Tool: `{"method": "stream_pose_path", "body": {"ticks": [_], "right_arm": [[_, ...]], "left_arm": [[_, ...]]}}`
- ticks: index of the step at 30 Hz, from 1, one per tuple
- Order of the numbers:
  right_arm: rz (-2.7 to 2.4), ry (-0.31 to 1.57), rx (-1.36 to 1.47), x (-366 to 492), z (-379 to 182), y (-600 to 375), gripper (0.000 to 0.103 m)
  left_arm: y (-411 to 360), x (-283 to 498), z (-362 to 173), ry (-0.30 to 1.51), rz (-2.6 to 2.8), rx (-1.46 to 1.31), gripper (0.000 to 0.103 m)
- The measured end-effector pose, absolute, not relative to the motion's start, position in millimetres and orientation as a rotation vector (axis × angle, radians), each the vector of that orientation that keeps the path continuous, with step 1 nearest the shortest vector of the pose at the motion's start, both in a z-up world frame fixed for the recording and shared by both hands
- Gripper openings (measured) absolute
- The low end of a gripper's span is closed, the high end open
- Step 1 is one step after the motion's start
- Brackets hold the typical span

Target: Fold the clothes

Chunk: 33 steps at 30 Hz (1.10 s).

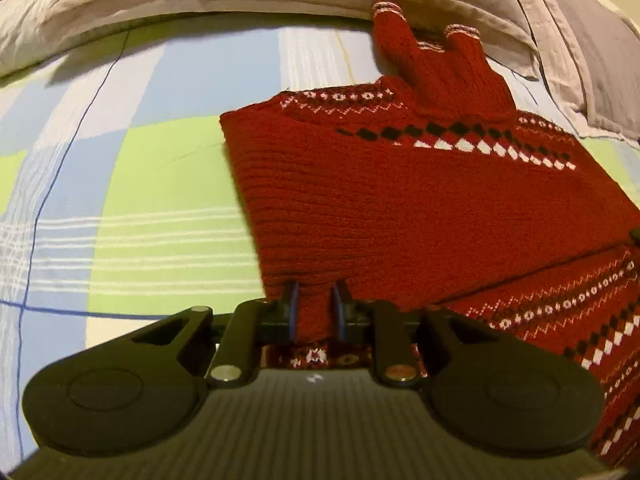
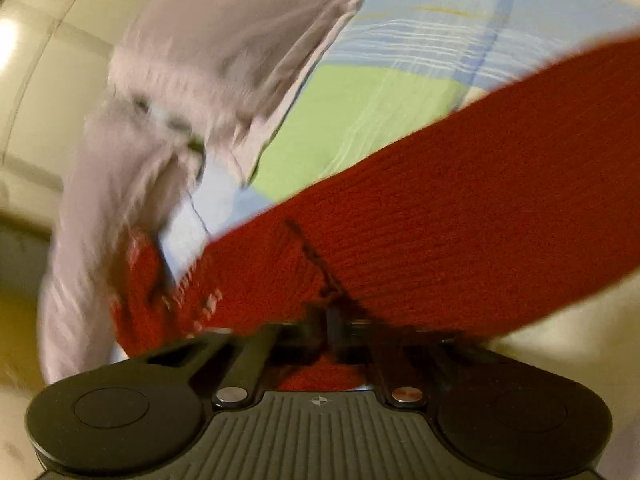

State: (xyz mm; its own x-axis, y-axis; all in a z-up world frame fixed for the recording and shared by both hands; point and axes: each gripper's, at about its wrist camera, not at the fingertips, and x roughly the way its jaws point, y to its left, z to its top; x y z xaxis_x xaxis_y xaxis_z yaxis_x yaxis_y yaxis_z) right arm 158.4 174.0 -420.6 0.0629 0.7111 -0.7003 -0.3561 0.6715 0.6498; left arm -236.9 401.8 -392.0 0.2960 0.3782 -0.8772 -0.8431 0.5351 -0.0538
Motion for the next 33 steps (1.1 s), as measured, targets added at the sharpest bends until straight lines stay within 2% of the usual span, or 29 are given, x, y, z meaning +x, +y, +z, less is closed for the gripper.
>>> {"method": "stream_pose_path", "body": {"ticks": [4,5,6,7,9,11,14,15,17,18,20,21,22,27,29,31,33], "right_arm": [[0.864,1.248,0.261,153,-410,177,0.003],[0.854,1.255,0.253,153,-412,176,0.004],[0.837,1.272,0.263,155,-415,175,0.005],[0.821,1.288,0.274,157,-419,173,0.010],[0.810,1.298,0.292,158,-421,172,0.035],[0.810,1.297,0.309,159,-422,171,0.043],[0.809,1.296,0.333,160,-423,169,0.043],[0.809,1.296,0.341,160,-423,168,0.042],[0.809,1.295,0.357,160,-424,167,0.042],[0.812,1.292,0.352,160,-424,168,0.035],[0.827,1.277,0.296,157,-422,173,0.004],[0.839,1.258,0.268,154,-418,176,0.004],[0.871,1.225,0.256,150,-412,176,0.004],[0.926,1.190,0.105,127,-413,189,0.004],[0.888,1.203,0.089,123,-423,190,0.004],[0.872,1.203,0.117,123,-422,188,0.005],[0.848,1.193,0.136,122,-416,184,0.018]], "left_arm": [[394,-239,-378,0.952,0.843,-0.551,0.015],[390,-241,-374,0.951,0.831,-0.543,0.019],[387,-243,-370,0.949,0.822,-0.538,0.030],[386,-247,-369,0.942,0.827,-0.545,0.038],[387,-258,-369,0.909,0.854,-0.603,0.041],[397,-270,-375,0.842,0.893,-0.731,0.041],[413,-281,-388,0.736,0.919,-0.906,0.038],[417,-279,-393,0.729,0.910,-0.935,0.032],[425,-276,-402,0.716,0.893,-0.983,0.012],[425,-275,-401,0.720,0.885,-0.956,0.011],[424,-278,-394,0.713,0.870,-0.895,0.009],[424,-284,-389,0.710,0.877,-0.868,0.009],[423,-291,-384,0.706,0.884,-0.840,0.004],[434,-309,-398,0.792,0.907,-0.828,0.005],[435,-301,-398,0.817,0.887,-0.781,0.007],[435,-295,-396,0.829,0.876,-0.764,0.016],[434,-296,-393,0.832,0.891,-0.769,0.018]]}}
